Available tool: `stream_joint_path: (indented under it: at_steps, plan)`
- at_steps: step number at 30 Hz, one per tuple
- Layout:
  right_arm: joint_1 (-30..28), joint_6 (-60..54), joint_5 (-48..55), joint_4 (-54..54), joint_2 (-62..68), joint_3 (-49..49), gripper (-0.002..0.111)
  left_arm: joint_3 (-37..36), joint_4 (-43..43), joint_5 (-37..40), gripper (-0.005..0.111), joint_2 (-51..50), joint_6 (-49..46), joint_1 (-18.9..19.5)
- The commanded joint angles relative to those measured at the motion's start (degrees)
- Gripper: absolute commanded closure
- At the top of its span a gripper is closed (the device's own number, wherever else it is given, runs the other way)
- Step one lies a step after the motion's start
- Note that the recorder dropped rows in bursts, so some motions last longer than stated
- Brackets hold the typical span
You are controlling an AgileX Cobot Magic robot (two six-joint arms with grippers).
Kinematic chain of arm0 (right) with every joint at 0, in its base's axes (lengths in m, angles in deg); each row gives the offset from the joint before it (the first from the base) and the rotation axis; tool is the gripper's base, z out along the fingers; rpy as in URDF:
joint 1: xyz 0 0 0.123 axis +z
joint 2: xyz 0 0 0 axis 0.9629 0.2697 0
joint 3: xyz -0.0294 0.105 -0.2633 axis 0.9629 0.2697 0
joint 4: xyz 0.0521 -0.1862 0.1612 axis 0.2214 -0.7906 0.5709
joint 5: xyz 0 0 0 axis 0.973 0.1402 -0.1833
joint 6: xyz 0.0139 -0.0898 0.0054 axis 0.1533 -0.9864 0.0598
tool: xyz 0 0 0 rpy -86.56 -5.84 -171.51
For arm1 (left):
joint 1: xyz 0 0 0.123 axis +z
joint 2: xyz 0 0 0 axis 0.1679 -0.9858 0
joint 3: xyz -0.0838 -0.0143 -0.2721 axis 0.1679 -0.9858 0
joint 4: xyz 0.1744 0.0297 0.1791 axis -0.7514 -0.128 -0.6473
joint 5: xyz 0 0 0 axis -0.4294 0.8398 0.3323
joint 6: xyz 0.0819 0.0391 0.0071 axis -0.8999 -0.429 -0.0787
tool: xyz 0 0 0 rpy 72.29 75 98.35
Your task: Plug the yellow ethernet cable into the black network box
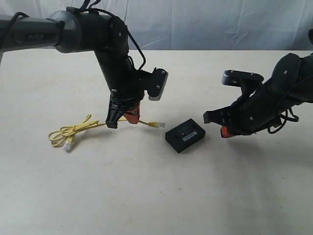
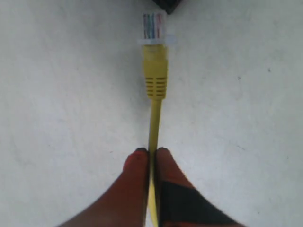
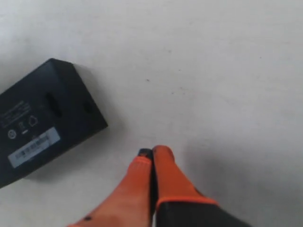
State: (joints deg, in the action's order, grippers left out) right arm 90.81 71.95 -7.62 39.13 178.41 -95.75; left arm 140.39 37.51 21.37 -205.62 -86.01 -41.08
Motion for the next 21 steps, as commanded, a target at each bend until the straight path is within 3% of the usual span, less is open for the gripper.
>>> stream_joint_path:
  at_steps: [1,5,21]
  plan:
    - [3.67,-0.24,-0.81,0.94,0.73,0.26,0.109,-0.48,0.05,-0.73,0.107,0.53,0.6,-0.12]
    - [6.52,-0.24,-3.46,1.08,1.94,0.26,0.109,-0.48,-0.09,-2.12,0.107,0.42,0.6,-0.12]
    - [6.64,-0.1,-13.02,4.3,5.37,0.26,0.109,-0.48,-4.86,-1.22,0.107,0.42,5.08,-0.12]
